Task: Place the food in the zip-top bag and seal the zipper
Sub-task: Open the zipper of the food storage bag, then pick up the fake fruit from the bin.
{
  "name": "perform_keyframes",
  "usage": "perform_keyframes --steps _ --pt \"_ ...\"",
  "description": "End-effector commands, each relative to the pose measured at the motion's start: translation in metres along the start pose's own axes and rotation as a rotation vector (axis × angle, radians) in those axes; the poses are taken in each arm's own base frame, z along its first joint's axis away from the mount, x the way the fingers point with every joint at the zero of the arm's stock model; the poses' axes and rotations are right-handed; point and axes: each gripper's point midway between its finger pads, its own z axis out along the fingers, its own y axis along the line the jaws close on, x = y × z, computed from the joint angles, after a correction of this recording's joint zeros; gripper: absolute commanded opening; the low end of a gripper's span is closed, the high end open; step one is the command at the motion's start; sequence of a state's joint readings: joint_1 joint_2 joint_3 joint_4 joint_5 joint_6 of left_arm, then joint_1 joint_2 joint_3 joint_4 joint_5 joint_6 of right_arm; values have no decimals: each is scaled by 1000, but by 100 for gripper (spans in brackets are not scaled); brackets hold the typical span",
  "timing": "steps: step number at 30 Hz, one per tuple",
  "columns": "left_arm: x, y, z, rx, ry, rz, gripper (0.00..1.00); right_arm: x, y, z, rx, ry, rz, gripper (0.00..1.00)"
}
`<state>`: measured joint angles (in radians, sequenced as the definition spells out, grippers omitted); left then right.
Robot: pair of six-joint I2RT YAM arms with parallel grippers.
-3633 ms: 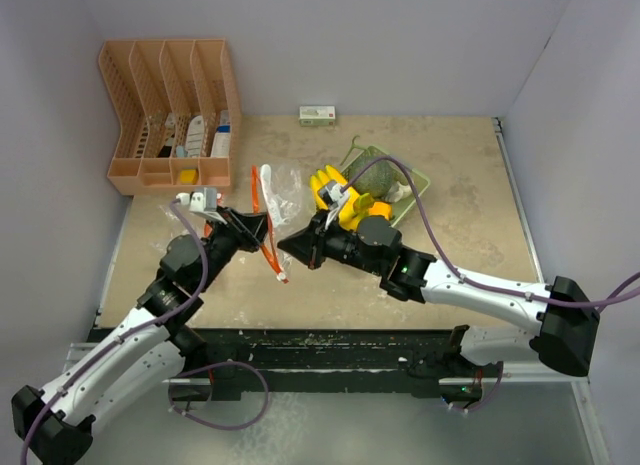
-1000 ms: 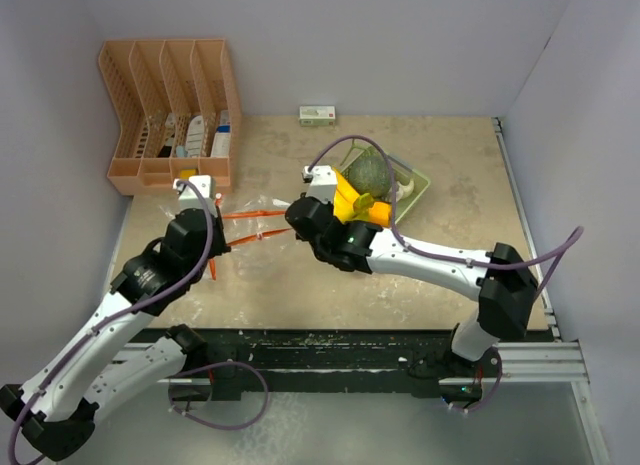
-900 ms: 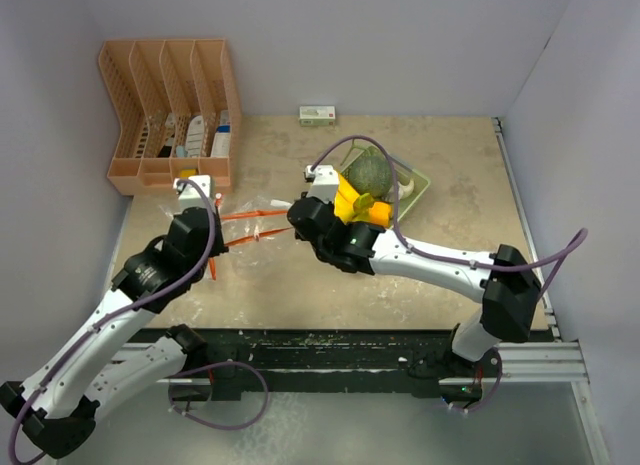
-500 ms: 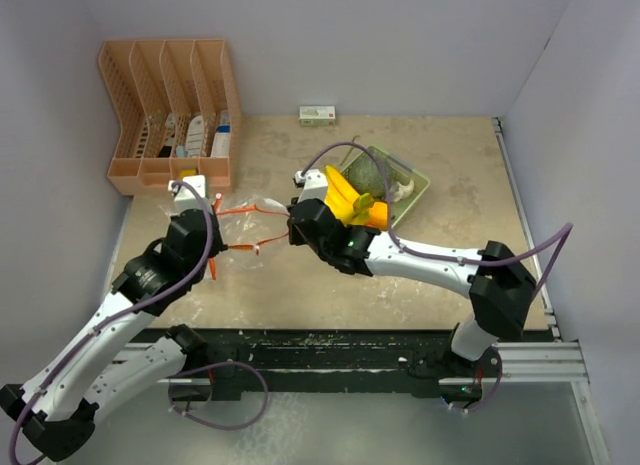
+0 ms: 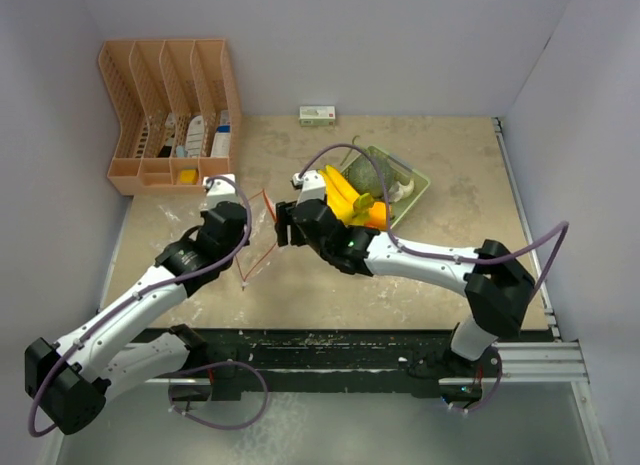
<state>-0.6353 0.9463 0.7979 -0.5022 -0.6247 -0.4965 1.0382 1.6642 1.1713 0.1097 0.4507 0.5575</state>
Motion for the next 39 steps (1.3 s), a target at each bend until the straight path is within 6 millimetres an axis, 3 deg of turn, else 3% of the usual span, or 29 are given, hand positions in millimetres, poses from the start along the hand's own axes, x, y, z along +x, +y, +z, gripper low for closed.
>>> perform_keyframes --steps 1,6,8,11,12,18,33,39 --pt "-12 -12 5 40 -51 -48 0 -42 -2 -29 -13 -101 39 72" --pt "-9 -14 7 49 -46 -43 0 -52 -25 -55 63 -121 76 74" --pt "-9 -14 7 51 -45 -40 0 -55 -50 -67 175 -143 104 77" --pt "-11 -15 6 58 -51 -40 0 -46 -89 -80 355 -131 109 95" --pt "-11 -15 6 61 -51 -39 0 -43 -99 -83 402 -126 112 99" --pt "-13 -17 5 76 -56 -37 0 -28 -151 -80 605 -72 167 99" --pt "-14 -18 2 96 -66 -29 0 -32 -179 -35 705 -140 242 97" --pt "-15 -19 1 104 -67 -29 0 -29 -189 -29 713 -177 273 82"
